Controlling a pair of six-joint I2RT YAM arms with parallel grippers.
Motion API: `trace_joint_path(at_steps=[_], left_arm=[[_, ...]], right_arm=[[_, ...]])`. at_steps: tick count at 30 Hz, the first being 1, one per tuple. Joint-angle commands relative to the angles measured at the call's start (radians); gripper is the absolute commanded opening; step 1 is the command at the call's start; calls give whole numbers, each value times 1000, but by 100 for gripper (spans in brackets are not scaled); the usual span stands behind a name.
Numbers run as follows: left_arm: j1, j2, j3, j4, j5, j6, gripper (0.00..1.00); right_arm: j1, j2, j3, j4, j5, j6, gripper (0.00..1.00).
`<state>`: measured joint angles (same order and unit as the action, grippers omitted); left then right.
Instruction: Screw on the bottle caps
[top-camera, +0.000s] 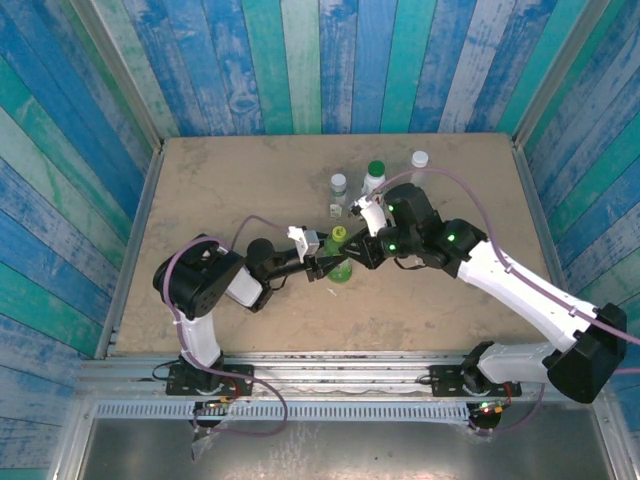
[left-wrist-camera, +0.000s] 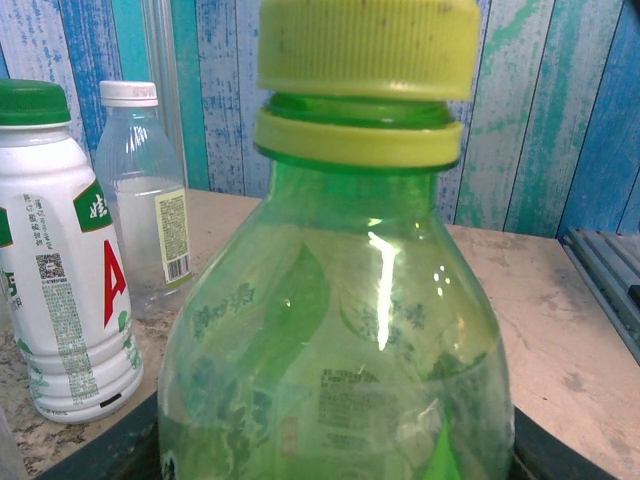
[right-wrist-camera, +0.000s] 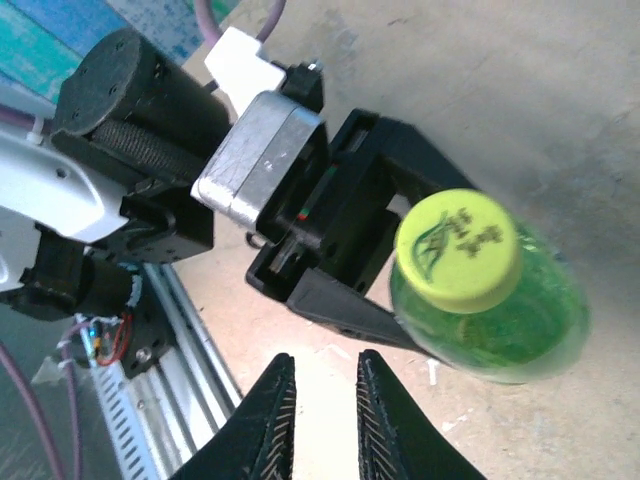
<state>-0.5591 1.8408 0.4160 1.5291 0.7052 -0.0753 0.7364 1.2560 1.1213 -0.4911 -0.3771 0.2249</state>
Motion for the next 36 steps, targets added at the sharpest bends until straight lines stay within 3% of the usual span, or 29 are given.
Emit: trace_joint_path(at_steps=[1, 5, 8, 11, 15, 20, 24, 28, 32, 36], left_arm=[[1, -2, 2, 2, -10, 13, 57], [1, -10, -2, -5, -6, 25, 57], [0, -8, -3, -6, -14, 27, 57], [1, -5, -6, 4, -22, 22, 57], [1, -8, -3, -4, -26, 19, 57], [0, 4, -3, 21, -25, 12, 56], [1, -11, -16, 26, -22, 24, 55], [-1, -99, -38, -58, -14, 73, 55], [-46, -279, -39, -406, -74, 289, 57], [-73, -441, -24, -731, -121, 469, 60]], right_arm=[[-18, -19, 10, 17, 87, 9, 27], [-43, 29, 45, 42, 106, -1, 33], [-48, 102, 93, 19, 102, -7, 29], [-45, 143, 112, -35, 22, -24, 27], [-33, 84, 25, -23, -5, 5, 17], [-3, -1, -33, -18, -38, 40, 16], [8, -41, -32, -37, -14, 1, 28], [10, -90, -12, -85, 40, -163, 55], [19, -149, 36, -214, 61, -477, 69], [38, -203, 76, -316, 77, -821, 72]])
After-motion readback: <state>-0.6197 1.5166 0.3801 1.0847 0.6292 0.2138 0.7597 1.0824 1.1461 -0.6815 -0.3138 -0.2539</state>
